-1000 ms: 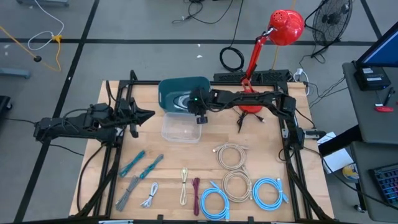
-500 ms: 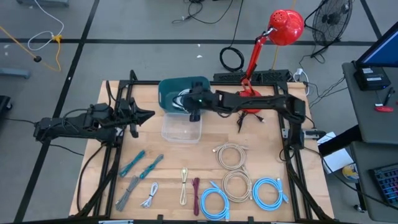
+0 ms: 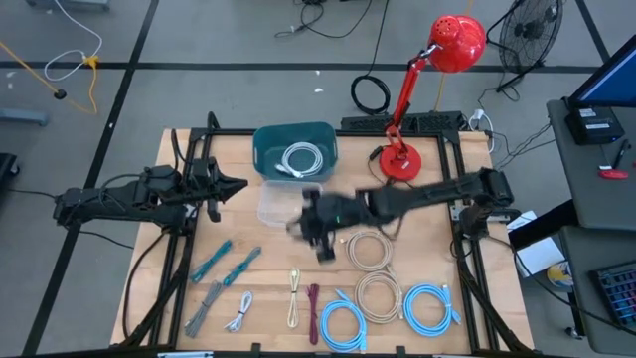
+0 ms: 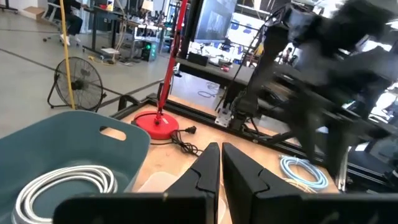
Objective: Pick & Place USB Port
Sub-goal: Put the left blue charger cable into the transparent bin
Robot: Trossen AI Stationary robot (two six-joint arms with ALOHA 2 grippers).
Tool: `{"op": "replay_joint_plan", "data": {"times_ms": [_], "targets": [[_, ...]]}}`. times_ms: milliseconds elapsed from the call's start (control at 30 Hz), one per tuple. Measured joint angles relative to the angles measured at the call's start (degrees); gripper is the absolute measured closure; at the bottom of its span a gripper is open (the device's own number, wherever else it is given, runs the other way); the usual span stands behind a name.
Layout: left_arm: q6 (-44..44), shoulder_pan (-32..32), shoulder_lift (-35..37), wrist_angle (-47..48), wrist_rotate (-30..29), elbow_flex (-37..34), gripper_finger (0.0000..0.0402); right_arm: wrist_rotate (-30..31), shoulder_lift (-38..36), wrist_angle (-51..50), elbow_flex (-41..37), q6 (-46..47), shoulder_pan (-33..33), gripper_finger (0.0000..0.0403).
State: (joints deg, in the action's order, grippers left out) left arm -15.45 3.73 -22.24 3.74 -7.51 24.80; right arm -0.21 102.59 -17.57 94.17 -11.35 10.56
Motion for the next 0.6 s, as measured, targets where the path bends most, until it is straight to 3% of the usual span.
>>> {"op": "replay_joint_plan", "data": {"times_ms": [100,167,267,367,467,600], "targets": [[-0.4,0.0,0.0,-0.7,0.7,0.0,0.0382,0.1,-0.1,-1.6,0.0,0.7,5.2,0.0256],[-2.3,0.0,0.1,2.0,5.5,0.0,0.0382,1.5,-0.1,-0.4,-1.3,1.2,8.3,0.0257],[-6.3,-0.6,-0.1,7.2,15.0,0.0,0.0382,7.5,0.0,0.4,-2.9,-0.2,12.2,0.0257],[-10.8,-3.6,-1.2,13.5,20.2,0.0,0.0382,15.3,0.0,1.1,-4.0,-1.8,15.1,0.0257],[-14.9,-9.1,-3.7,20.1,18.4,-0.1,0.0382,22.5,0.0,2.8,-5.1,-3.1,16.5,0.0257],[-18.8,-18.9,-9.6,20.5,12.8,-0.1,0.0382,25.9,0.0,2.4,-5.4,-2.4,16.9,0.0258]]}}
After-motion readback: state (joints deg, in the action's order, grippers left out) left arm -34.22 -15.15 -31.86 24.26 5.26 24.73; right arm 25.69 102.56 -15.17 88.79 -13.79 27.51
